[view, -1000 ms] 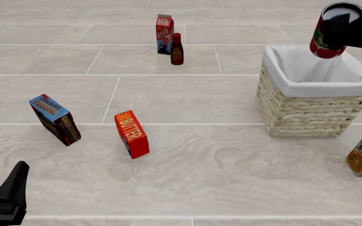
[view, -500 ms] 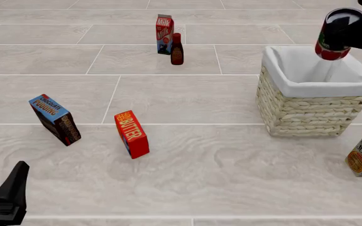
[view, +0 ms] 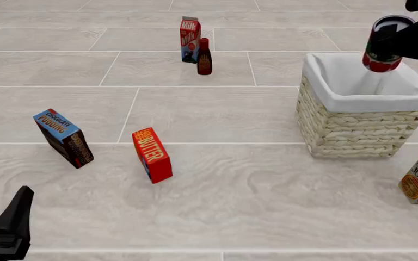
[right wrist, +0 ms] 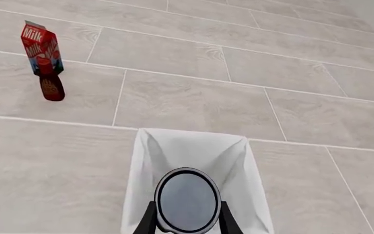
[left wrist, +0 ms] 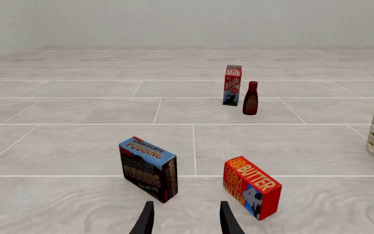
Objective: Pick the tomato sauce and place it in the basket.
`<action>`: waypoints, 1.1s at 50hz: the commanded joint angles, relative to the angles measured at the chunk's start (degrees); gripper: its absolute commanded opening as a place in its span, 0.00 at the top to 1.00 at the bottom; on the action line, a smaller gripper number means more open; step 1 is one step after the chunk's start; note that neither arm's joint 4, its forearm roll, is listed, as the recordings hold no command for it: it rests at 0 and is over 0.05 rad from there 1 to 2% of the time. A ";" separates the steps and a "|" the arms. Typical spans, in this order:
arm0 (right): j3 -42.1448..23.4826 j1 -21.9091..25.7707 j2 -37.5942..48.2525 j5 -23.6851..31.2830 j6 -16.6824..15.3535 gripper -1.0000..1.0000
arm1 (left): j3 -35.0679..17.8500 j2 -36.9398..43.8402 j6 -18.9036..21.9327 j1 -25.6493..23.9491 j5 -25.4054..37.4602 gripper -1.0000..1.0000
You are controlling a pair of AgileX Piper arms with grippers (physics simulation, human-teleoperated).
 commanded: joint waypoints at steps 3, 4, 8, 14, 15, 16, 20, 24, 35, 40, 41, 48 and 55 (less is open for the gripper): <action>-1.71 -0.18 2.42 -0.25 1.20 1.00 | 0.00 0.00 0.00 0.00 0.00 0.00; -1.81 -0.07 2.63 -0.25 1.19 1.00 | 0.00 0.00 0.00 0.00 0.00 0.00; -2.05 -0.23 3.54 -0.52 0.96 1.00 | 0.00 0.00 0.00 0.00 0.00 0.00; -2.26 -0.43 4.80 -0.94 1.16 1.00 | 0.00 0.00 0.00 0.00 0.00 0.00; -2.30 -0.42 4.93 -0.96 1.19 1.00 | 0.00 0.00 0.00 0.00 0.00 0.00; -2.31 -0.48 5.12 -1.05 1.19 1.00 | 0.00 0.00 0.00 0.00 0.00 0.00; -2.31 -0.64 5.69 -1.32 1.23 1.00 | 0.00 0.00 0.00 0.00 0.00 0.00; -2.11 -0.81 6.11 -1.65 1.10 1.00 | 0.00 0.00 0.00 0.00 0.00 0.00; -1.91 -1.45 7.50 -2.46 1.02 1.00 | 0.00 0.00 0.00 0.00 0.00 0.00; -1.67 -1.53 8.57 -3.19 0.89 1.00 | 0.00 0.00 0.00 0.00 0.00 0.00; -1.71 -1.57 8.77 -3.25 0.97 1.00 | 0.00 0.00 0.00 0.00 0.00 0.00; -1.89 -1.60 9.61 -3.50 1.10 1.00 | 0.00 0.00 0.00 0.00 0.00 0.00; -2.01 -1.52 10.49 -3.88 1.23 1.00 | 0.00 0.00 0.00 0.00 0.00 0.00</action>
